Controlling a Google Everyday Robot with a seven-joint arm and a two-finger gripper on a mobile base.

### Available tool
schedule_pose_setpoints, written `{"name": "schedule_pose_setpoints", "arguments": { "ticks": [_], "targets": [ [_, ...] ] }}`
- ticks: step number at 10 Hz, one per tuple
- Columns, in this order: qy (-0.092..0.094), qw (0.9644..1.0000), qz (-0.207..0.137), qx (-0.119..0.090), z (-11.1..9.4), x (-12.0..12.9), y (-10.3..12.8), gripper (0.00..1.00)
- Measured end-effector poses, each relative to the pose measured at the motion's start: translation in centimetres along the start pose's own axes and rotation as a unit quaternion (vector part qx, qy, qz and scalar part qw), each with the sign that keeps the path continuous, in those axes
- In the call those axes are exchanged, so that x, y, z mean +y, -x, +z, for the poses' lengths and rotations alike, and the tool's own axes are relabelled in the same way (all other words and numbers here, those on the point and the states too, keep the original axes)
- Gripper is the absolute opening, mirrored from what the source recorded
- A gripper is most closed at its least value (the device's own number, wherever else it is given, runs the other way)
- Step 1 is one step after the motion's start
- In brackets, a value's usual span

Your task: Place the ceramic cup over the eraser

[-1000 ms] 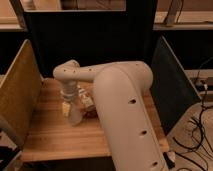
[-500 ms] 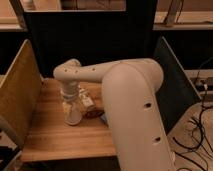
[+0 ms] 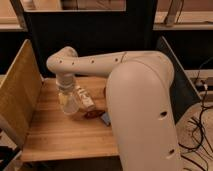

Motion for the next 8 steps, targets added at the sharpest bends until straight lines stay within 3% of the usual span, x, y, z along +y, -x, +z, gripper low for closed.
{"name": "schedule_pose_setpoints", "arguments": {
  "ticks": [2, 4, 7, 8],
  "targets": [
    [-0.028, 0.9990, 0.030, 0.017, -2.8, -3.3, -1.6, 0.00],
    [-0.040, 0.9963, 0.067, 0.035, -4.4, -5.9, -4.1, 0.00],
    [-0.041, 0.9869, 0.149, 0.047, -6.6, -9.3, -9.7, 0.00],
    [-0.042, 0.9793, 0.193, 0.043, -7.6, -10.3, -13.0, 0.00]
  ]
}}
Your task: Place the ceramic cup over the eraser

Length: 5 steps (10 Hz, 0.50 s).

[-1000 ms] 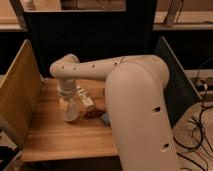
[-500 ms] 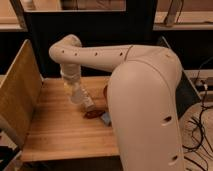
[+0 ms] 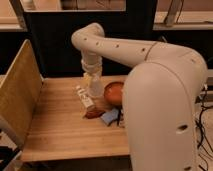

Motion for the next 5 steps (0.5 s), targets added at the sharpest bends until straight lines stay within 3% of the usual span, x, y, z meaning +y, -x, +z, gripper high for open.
{"name": "schedule_pose_setpoints", "arguments": {
  "ticks": [1, 2, 5],
  "targets": [
    [0.000, 0.9994, 0.033, -0.003, -0.53, -1.58, -2.19, 0.00],
    [-0.002, 0.9990, 0.046, -0.003, -0.65, -2.35, -3.08, 0.00],
    [0.001, 0.9991, 0.043, -0.007, -0.67, -1.86, -2.58, 0.00]
  ]
}}
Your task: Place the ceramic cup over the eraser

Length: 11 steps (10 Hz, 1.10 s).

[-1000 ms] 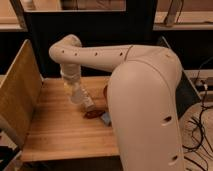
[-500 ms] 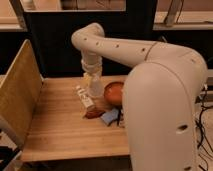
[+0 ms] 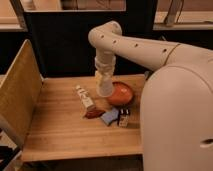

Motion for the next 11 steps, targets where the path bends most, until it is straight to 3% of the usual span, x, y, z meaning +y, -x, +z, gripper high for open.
{"name": "schedule_pose_setpoints", "arguments": {
  "ticks": [5, 7, 9, 11],
  "targets": [
    [0.001, 1.0000, 0.001, 0.003, 0.1, -0.1, -0.2, 0.00],
    [-0.008, 0.9999, 0.007, 0.002, -1.2, -1.3, -0.6, 0.00],
    [-0.025, 0.9988, 0.042, -0.008, -4.7, -4.4, -3.4, 0.00],
    [-0.029, 0.9947, 0.094, -0.028, -7.2, -7.4, -7.5, 0.00]
  ]
}}
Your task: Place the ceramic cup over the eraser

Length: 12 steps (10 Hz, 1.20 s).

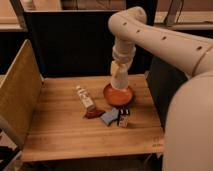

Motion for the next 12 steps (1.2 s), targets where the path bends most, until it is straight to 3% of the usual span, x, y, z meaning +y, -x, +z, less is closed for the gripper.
{"name": "schedule_pose_setpoints", "arguments": {
  "ticks": [2, 4, 8, 12],
  "targets": [
    [0.006, 0.9992, 0.037, -0.012, -0.8, -2.1, -3.7, 0.00],
    [0.017, 0.9987, 0.044, -0.022, -0.9, -1.9, -6.7, 0.00],
    [0.014, 0.9997, 0.005, -0.020, -1.0, 0.5, -10.3, 0.00],
    [-0.015, 0.9983, -0.057, 0.008, -0.9, 4.2, -12.4, 0.00]
  ]
}}
